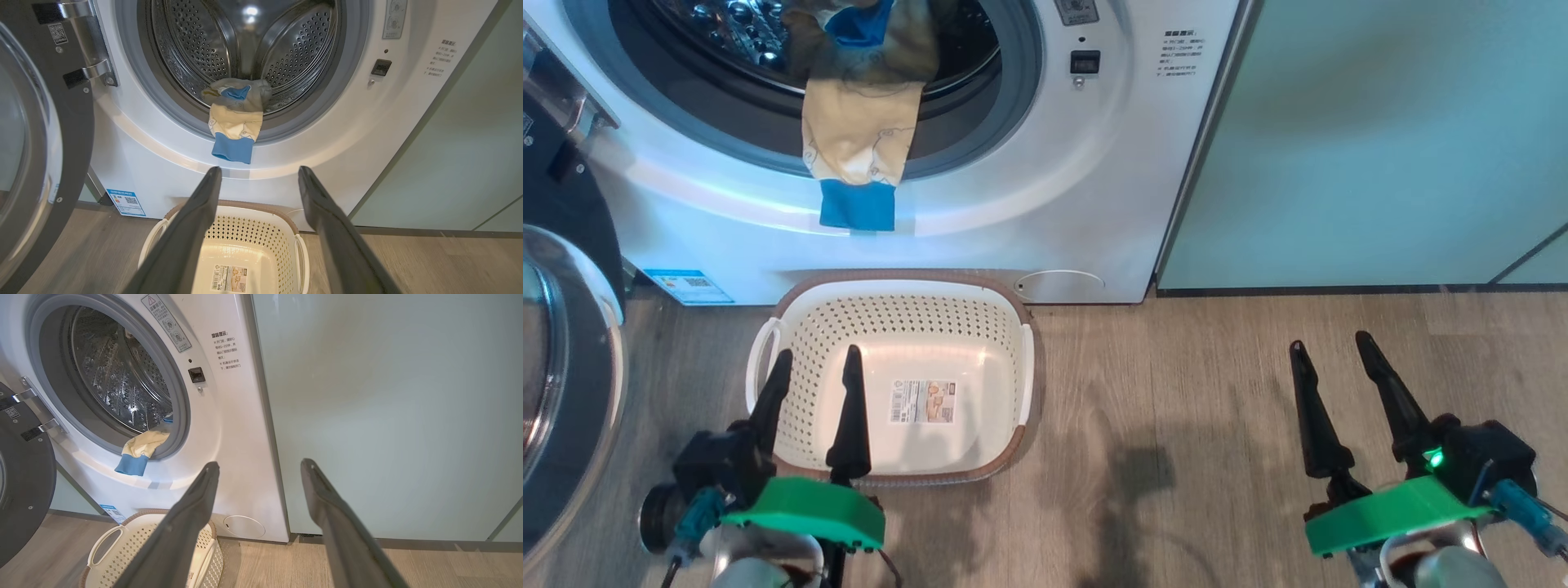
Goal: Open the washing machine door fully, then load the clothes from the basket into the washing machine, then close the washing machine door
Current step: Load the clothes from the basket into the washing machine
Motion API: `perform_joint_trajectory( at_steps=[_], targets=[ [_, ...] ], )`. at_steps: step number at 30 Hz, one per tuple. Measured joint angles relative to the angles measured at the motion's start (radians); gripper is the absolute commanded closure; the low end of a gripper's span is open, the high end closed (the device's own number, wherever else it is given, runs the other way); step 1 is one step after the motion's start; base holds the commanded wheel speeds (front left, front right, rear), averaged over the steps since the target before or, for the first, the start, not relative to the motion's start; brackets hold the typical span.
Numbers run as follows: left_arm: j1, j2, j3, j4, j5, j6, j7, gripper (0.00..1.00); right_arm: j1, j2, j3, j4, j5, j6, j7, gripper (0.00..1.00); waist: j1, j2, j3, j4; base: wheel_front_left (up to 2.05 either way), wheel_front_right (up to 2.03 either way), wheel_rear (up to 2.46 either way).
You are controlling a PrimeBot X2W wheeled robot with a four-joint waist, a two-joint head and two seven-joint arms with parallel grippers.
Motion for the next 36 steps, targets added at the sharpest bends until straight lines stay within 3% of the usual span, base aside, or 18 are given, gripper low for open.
perform_joint_trajectory(
  at_steps=[16,29,36],
  targets=[
    [-0.035,-0.001,0.001,0.012,-0.023,-0.011,0.003,0.00,-0.002,0.000,0.005,-0.019,-0.001,0.000,0.000,0.00,0.0000,0.0000,0.055,-0.017,0.00,0.00,0.00],
    [-0.238,0.005,0.023,0.250,-0.041,-0.074,-0.026,0.00,-0.069,0.000,0.004,-0.042,0.017,0.000,0.000,0.00,0.0002,-0.0001,0.192,-0.055,0.00,0.00,0.00],
    [-0.404,0.040,0.014,0.413,0.035,-0.083,-0.037,0.00,-0.121,0.000,0.005,-0.060,0.046,0.000,0.000,0.00,0.0003,-0.0001,0.281,-0.086,0.00,0.00,0.00]
  ],
)
